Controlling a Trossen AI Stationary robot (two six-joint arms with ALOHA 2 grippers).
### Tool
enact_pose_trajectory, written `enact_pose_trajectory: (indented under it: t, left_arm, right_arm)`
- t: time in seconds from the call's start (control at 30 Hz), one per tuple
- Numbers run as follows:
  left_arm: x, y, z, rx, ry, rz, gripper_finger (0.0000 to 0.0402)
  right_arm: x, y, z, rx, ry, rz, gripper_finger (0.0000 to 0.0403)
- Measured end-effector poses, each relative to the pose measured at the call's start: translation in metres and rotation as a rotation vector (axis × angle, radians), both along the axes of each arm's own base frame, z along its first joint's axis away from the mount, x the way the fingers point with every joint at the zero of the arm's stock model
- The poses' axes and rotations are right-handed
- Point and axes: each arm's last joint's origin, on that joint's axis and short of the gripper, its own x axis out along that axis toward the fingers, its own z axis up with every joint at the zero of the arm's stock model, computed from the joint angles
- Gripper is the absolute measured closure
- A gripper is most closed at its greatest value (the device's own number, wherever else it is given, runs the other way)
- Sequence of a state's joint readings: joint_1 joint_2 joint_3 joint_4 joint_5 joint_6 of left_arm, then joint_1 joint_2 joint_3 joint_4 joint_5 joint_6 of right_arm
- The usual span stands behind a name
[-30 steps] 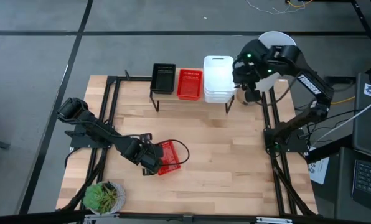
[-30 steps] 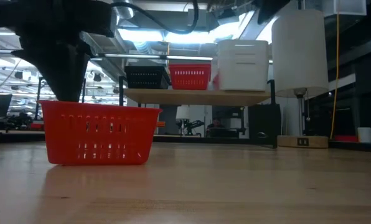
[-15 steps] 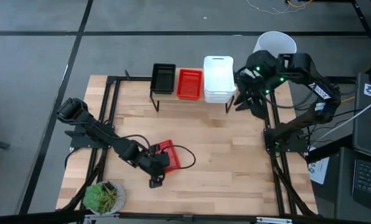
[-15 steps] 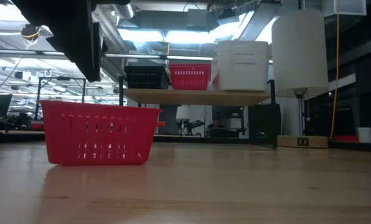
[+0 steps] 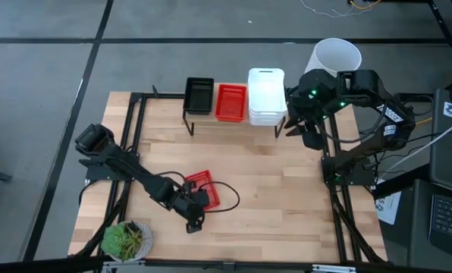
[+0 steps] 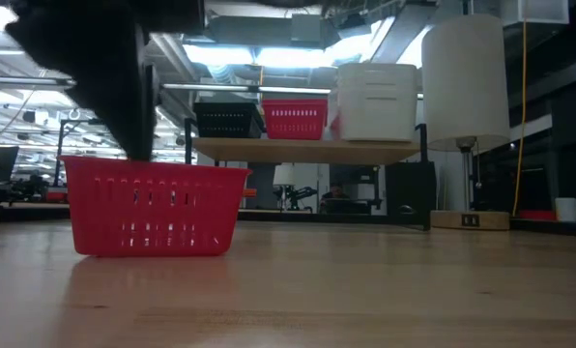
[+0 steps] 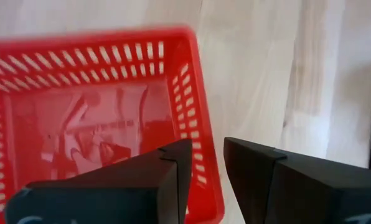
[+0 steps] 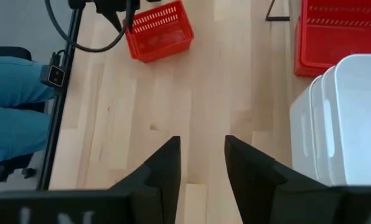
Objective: Stack baskets on shelf by color
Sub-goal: Stack the red bin on top of the red bin on the shelf
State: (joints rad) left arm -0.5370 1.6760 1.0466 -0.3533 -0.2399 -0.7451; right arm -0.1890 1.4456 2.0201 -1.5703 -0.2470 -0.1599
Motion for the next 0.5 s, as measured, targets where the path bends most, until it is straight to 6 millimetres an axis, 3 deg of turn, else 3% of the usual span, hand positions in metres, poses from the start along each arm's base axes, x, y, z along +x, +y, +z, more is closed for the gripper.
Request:
enact_pose_trajectory:
  t: [0.3,0.5]
  left_arm:
    - [0.006,-0.004,-0.032,-0.010,0.109,0.008,0.0318]
    - [0.011,0.002,-0.032,0.036,0.088,-0.007,0.0389]
  right_arm:
    - [0.000,0.000,0.000,0.016,0.005,-0.026,0.0280]
    - [-0.004,0.004,0.003,0.107,0.004,-0.078,0.0280]
